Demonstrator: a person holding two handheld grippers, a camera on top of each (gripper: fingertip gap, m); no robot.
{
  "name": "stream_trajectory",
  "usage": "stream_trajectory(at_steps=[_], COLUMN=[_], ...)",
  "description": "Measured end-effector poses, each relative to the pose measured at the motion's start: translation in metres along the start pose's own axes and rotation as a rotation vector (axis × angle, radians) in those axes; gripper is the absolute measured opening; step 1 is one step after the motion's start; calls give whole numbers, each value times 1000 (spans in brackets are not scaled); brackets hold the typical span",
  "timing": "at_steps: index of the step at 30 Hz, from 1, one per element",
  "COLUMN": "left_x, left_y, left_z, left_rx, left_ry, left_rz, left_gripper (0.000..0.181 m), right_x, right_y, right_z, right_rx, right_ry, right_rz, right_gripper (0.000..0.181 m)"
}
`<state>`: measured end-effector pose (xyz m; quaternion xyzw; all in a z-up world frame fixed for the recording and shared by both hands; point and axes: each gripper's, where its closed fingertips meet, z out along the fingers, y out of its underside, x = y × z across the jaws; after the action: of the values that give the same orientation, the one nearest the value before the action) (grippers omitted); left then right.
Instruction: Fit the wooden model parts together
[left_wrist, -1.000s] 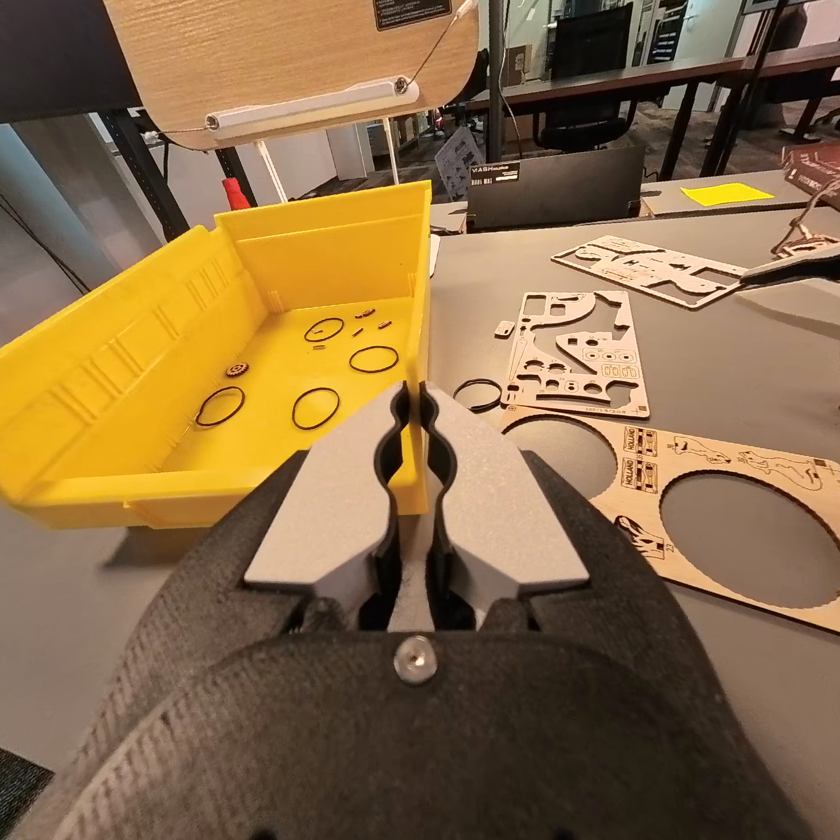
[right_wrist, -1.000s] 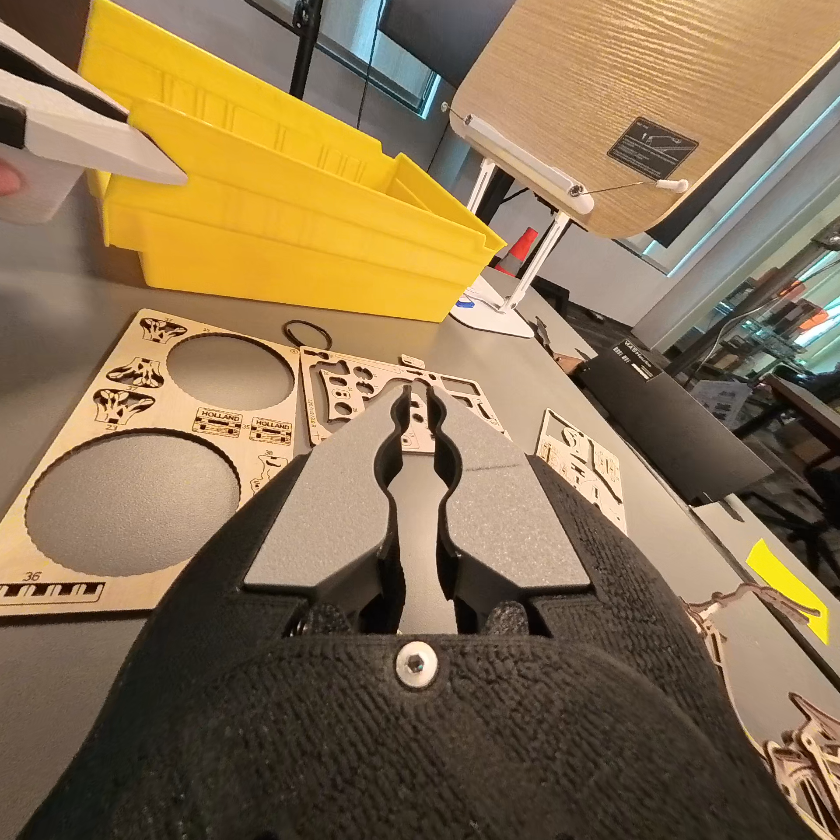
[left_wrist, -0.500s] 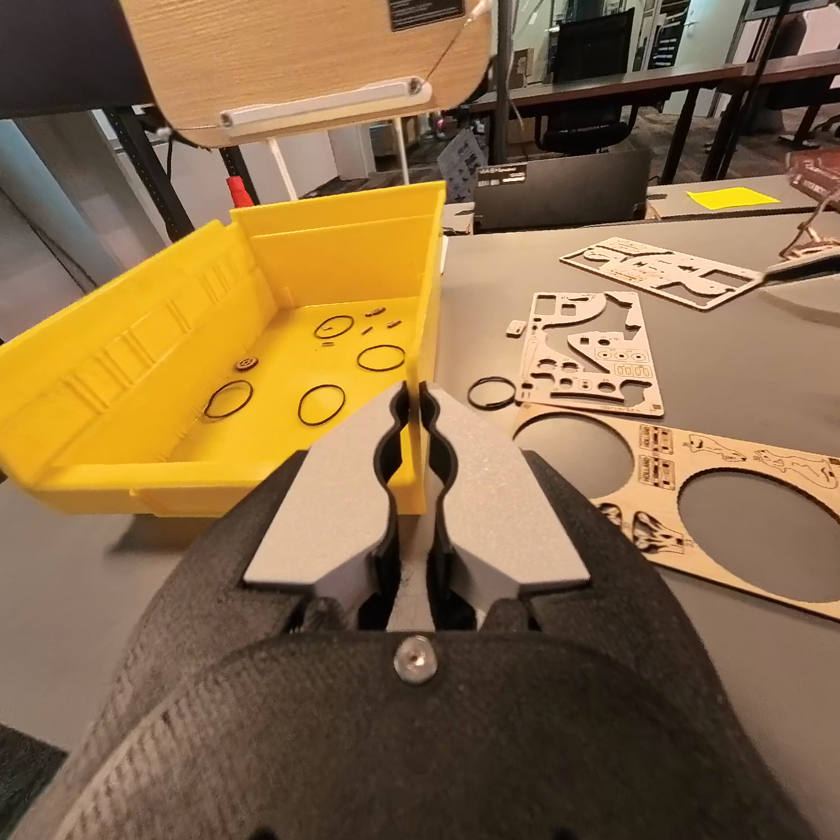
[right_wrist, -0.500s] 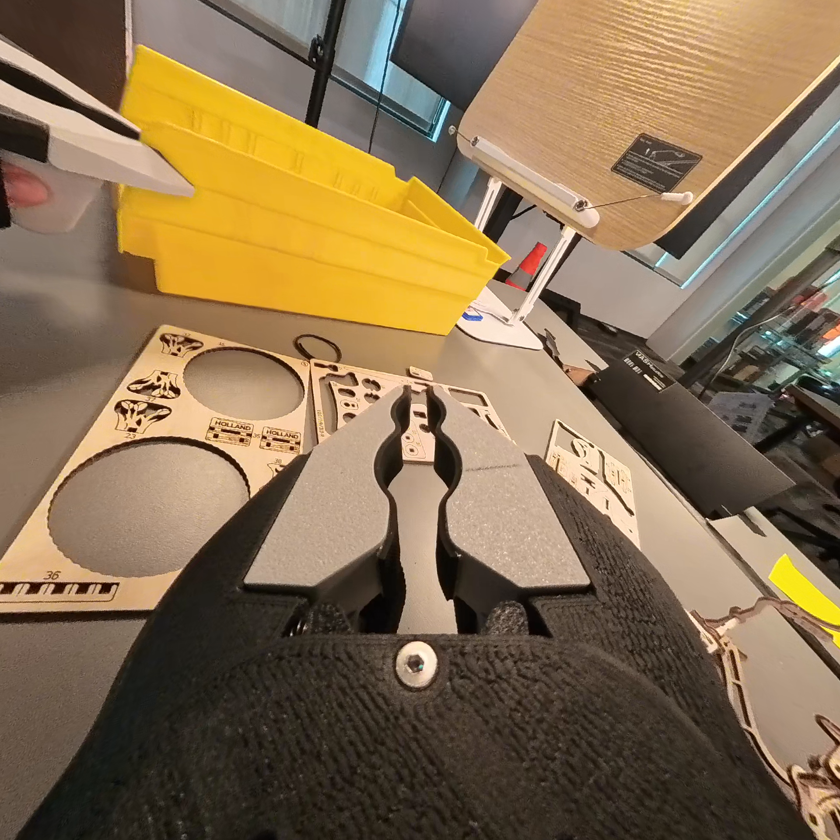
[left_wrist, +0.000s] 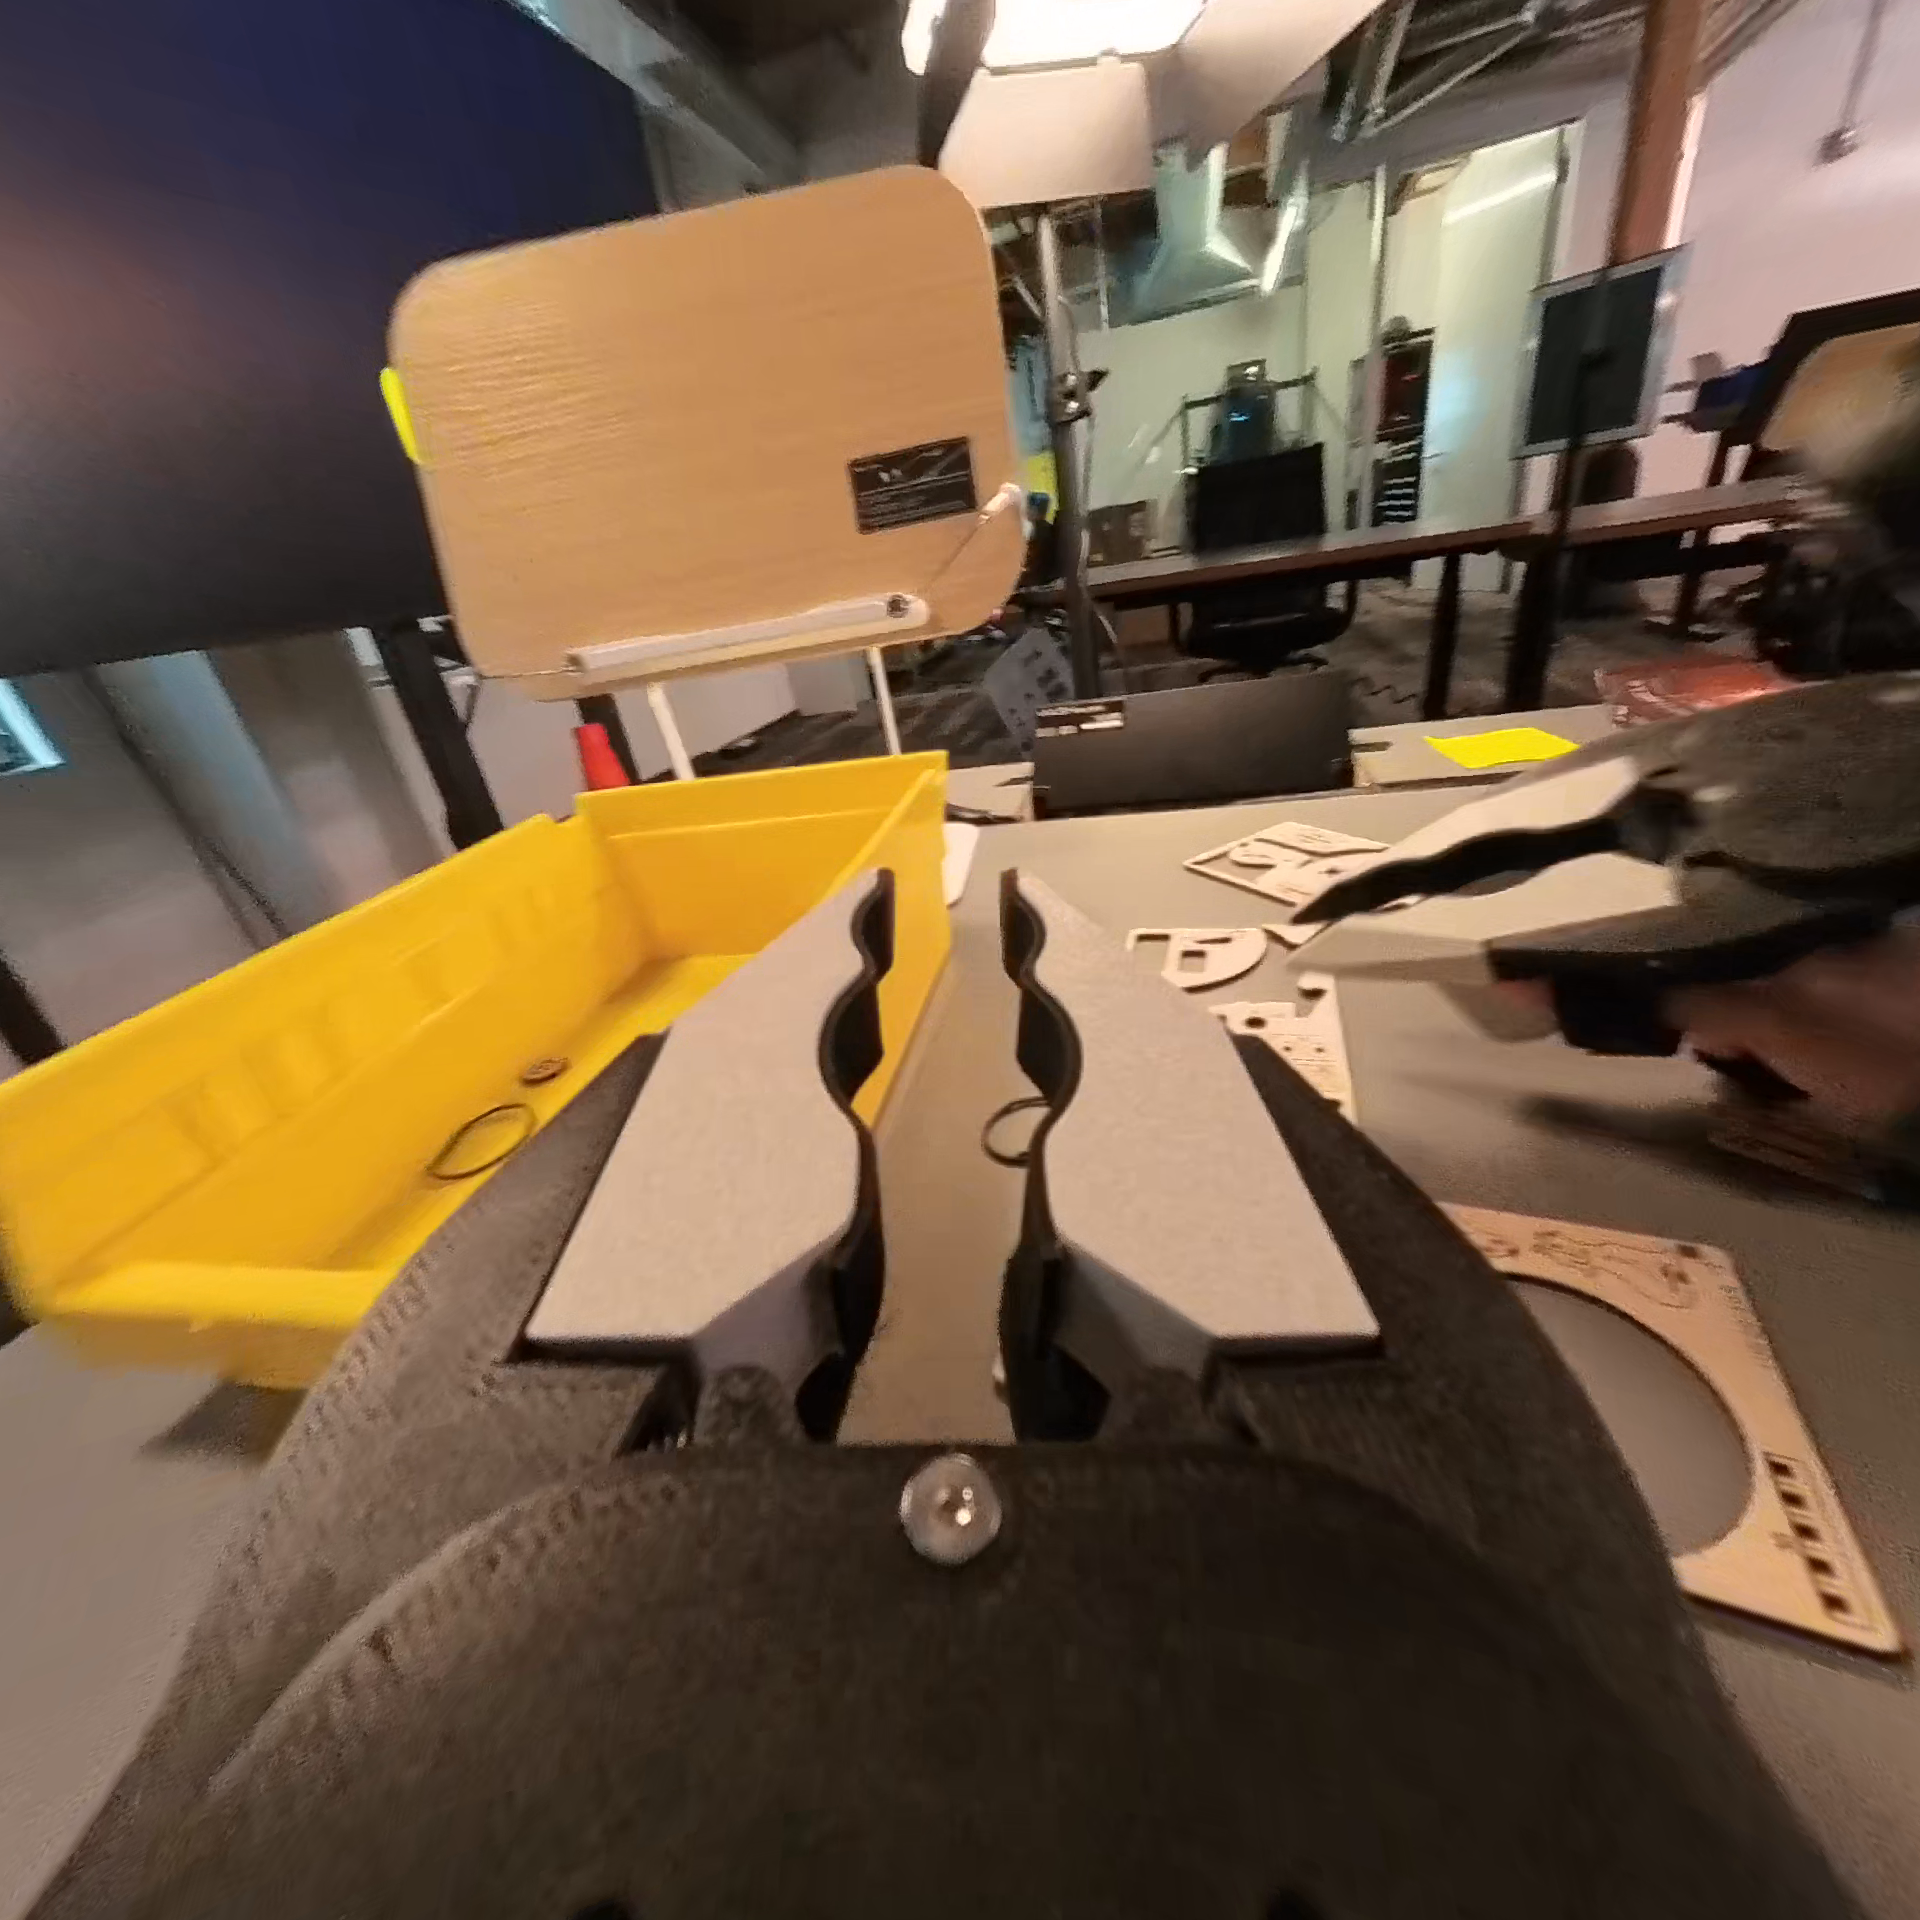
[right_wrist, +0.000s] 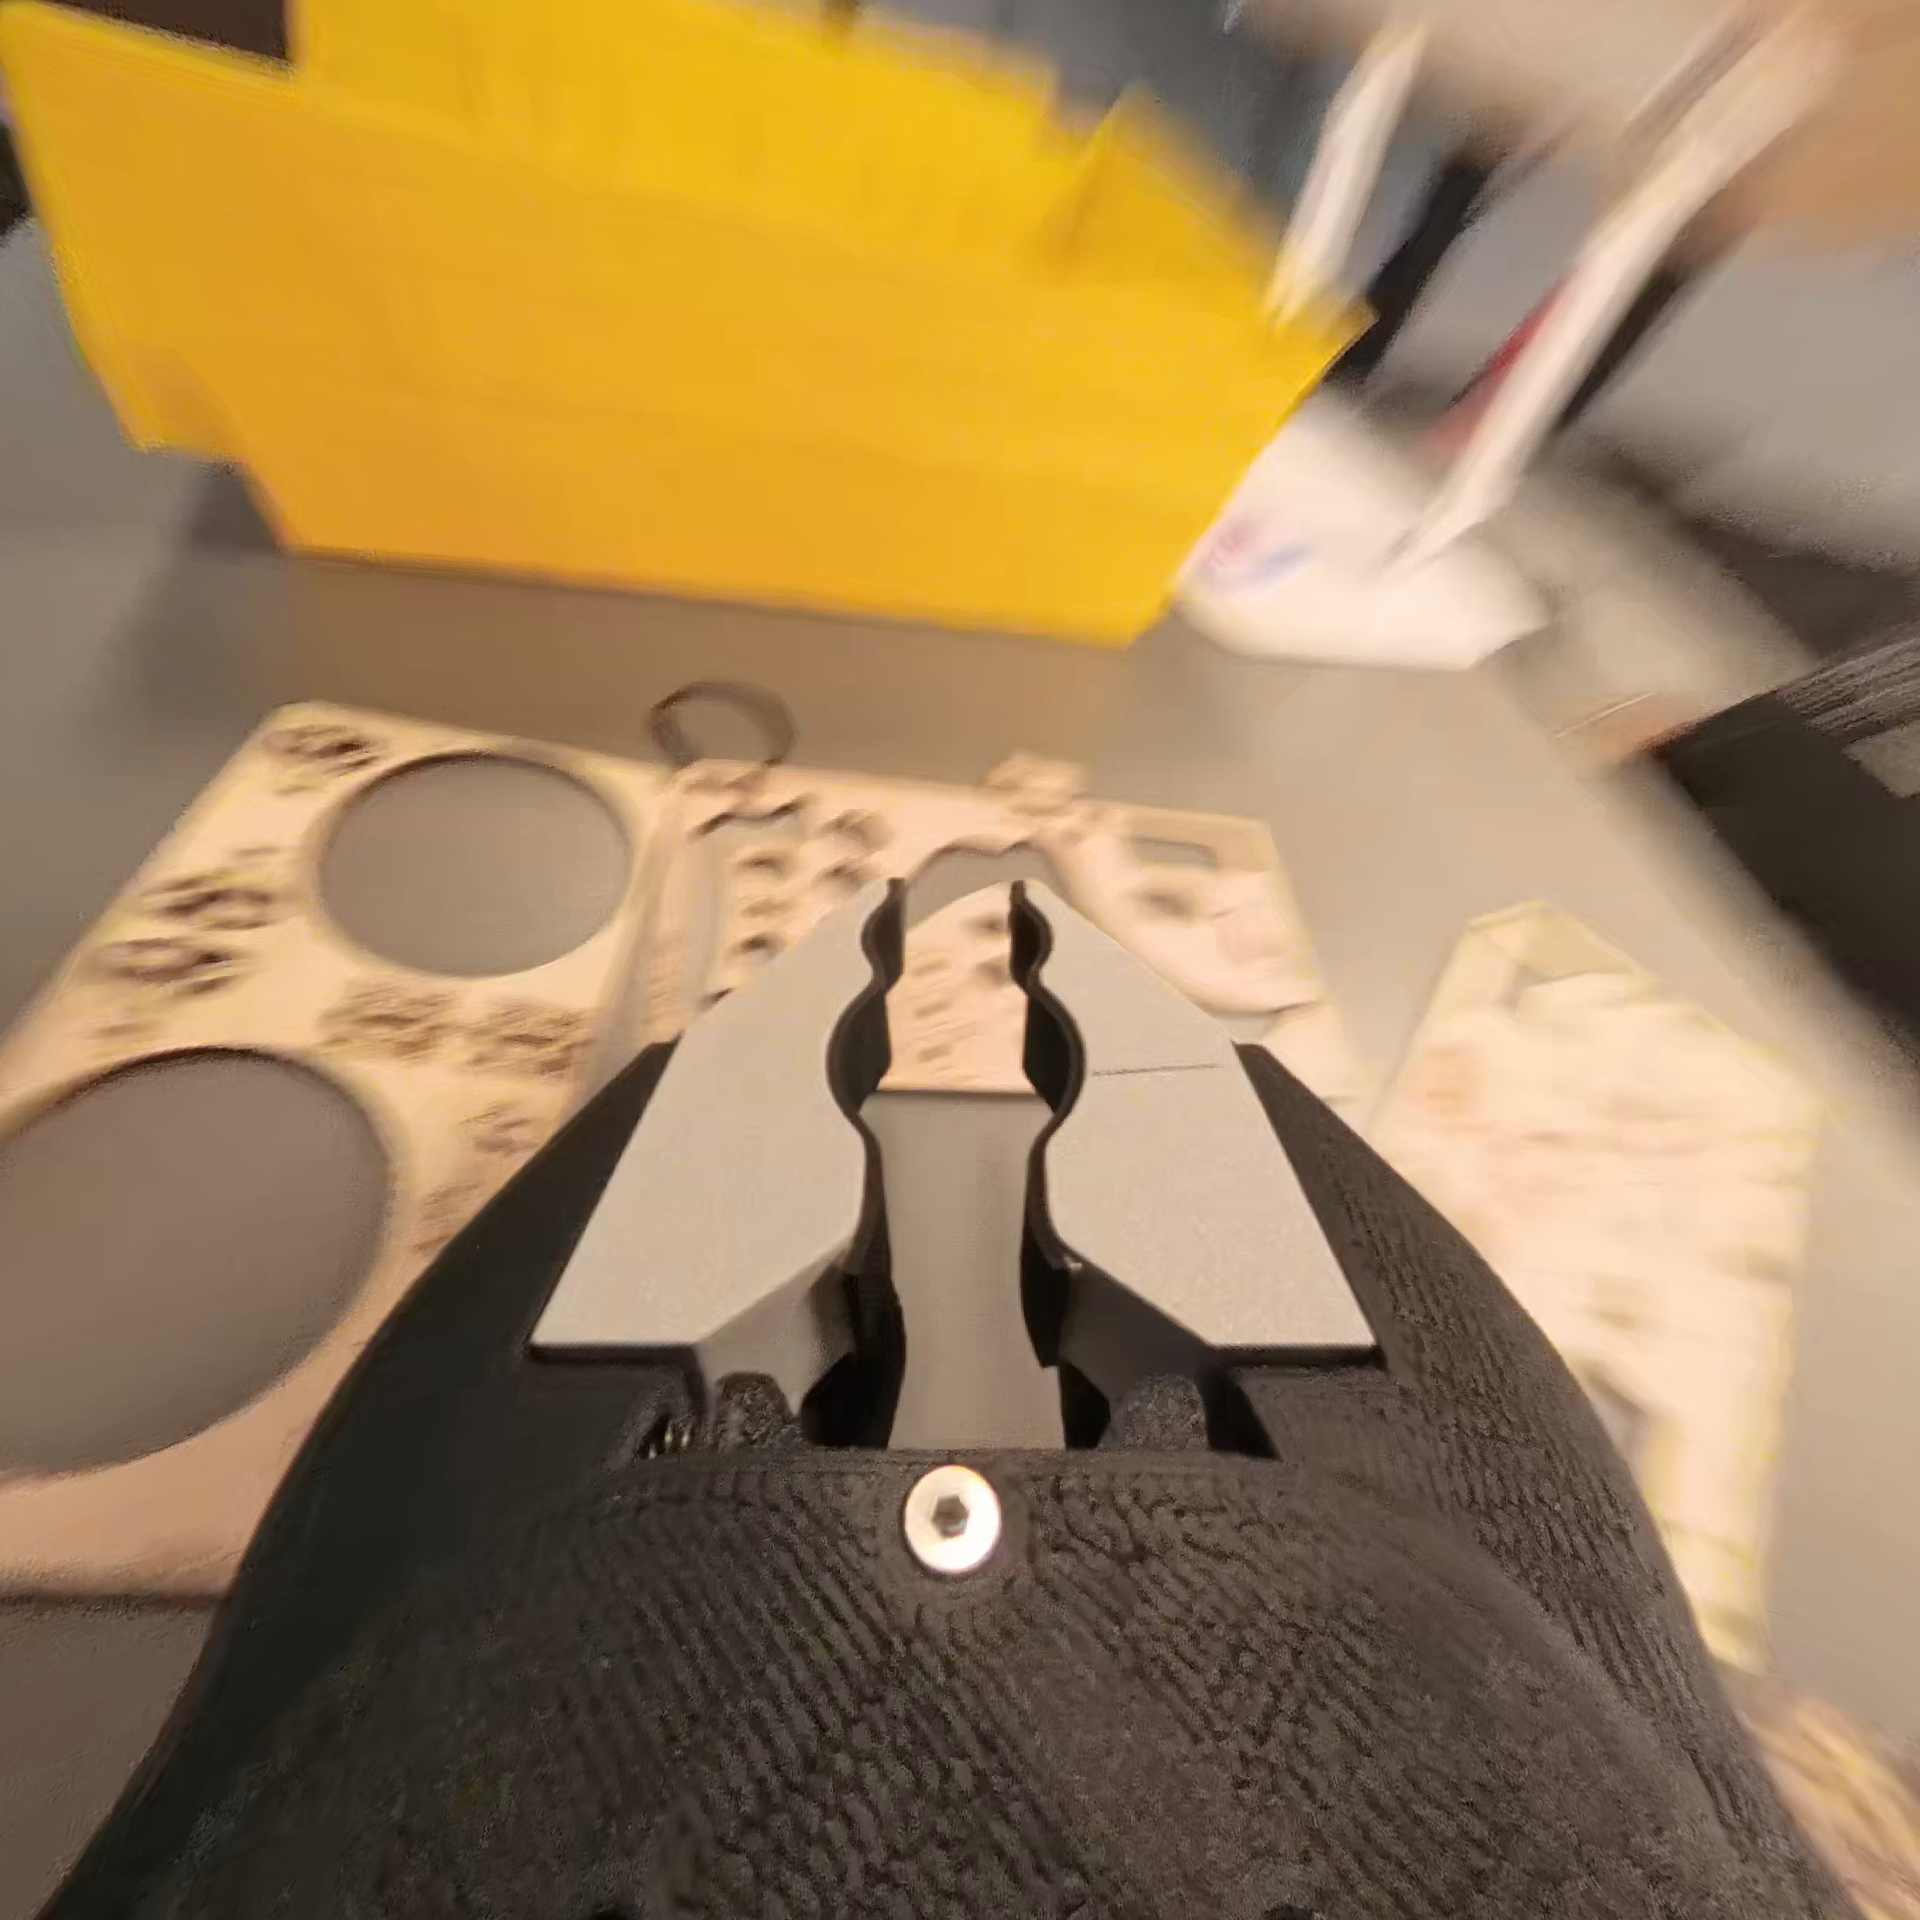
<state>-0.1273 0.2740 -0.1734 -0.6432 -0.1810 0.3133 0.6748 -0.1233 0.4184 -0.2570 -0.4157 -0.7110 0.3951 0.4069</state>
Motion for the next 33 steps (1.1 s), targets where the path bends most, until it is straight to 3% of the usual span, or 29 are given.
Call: stream_trajectory(at_steps=[3,5,11,14,18,21,23,27,29,33], left_x=[17,25,38,45,51,49,48,46,45,43], left_y=[3,3,11,22,20,15,14,10,9,8], left_z=[10,13,20,26,24,22,21,18,17,17], left_rx=[-24,-14,-20,-69,-48,-20,-11,16,23,27], left_ry=[82,113,169,213,248,246,249,264,274,283], left_rz=[-26,-27,-24,-44,-38,-37,-49,-90,-115,-148], left_gripper=[16,14,12,14,14,13,13,13,13,13], right_x=[-33,-46,-53,-31,15,18,19,20,19,19], right_y=[15,20,38,32,-4,0,8,20,21,21], right_z=[12,14,-4,-8,35,72,87,97,97,97], right_rx=[-161,-215,-359,-387,-310,-369,-402,-460,-467,-445], right_ry=[-264,-334,-358,-320,-225,-275,-254,-207,-200,-208], right_rz=[225,274,190,171,145,270,253,191,164,115], right_gripper=[37,34,26,29,31,38,38,33,21,20])
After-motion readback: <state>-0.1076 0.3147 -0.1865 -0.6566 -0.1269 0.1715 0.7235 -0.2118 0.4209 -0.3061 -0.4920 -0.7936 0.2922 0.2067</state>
